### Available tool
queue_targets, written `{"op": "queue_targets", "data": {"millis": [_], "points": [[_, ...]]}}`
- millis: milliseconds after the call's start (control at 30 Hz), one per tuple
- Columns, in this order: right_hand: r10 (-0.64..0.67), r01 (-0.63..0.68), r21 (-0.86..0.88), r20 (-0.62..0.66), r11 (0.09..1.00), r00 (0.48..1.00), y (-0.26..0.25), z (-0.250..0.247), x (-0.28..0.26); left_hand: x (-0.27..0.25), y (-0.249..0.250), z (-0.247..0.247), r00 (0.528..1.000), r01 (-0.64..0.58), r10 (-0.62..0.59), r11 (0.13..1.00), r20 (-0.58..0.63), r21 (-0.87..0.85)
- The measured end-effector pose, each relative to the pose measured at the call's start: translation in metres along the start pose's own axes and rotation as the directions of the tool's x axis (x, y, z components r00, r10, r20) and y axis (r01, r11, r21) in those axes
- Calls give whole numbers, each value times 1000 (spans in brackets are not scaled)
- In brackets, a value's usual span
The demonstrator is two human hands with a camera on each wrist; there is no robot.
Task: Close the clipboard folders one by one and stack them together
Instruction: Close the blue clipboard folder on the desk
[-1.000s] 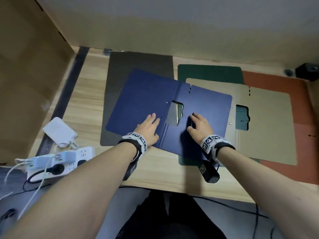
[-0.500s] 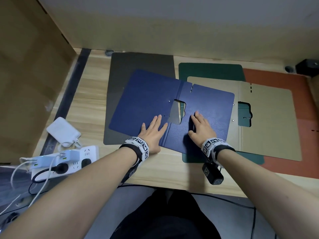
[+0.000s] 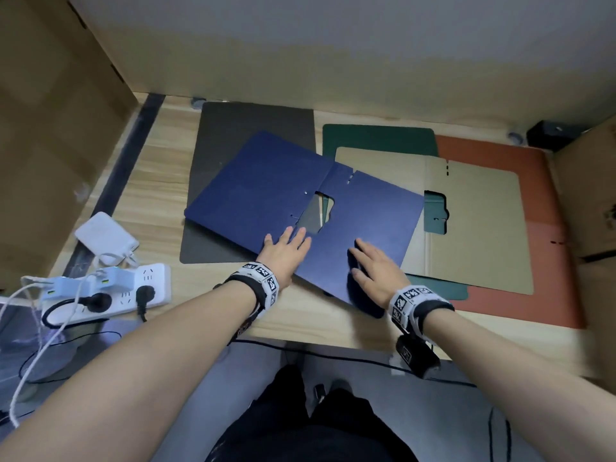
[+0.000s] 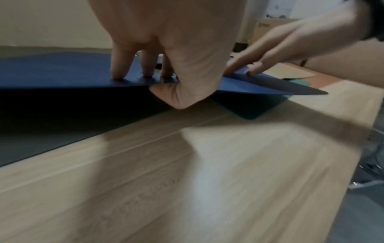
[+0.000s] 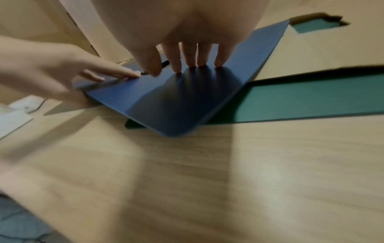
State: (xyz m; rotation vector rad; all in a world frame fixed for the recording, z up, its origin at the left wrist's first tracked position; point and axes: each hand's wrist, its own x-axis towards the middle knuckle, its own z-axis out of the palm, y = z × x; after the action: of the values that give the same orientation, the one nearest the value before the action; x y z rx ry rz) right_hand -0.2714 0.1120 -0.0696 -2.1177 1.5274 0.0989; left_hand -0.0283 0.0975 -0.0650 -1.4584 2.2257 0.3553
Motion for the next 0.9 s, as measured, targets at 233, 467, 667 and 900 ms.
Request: {"op": "queue_targets", "data": {"millis": [233, 467, 667, 900], "points": [[3, 3, 66, -93, 998, 996, 19, -34, -39, -29, -31, -40, 982, 10, -42, 985, -184, -170], [158, -55, 354, -267, 934, 951, 16, -88, -37, -54, -66, -92, 867, -88, -235, 795, -439, -600], [398, -79, 553, -485, 829, 779, 8, -128, -29, -80, -85, -156, 693, -216, -355, 728, -627, -651], [510, -48, 738, -417, 673, 752, -24, -200, -12, -90, -109, -234, 643, -370, -485, 480, -592, -795]]}}
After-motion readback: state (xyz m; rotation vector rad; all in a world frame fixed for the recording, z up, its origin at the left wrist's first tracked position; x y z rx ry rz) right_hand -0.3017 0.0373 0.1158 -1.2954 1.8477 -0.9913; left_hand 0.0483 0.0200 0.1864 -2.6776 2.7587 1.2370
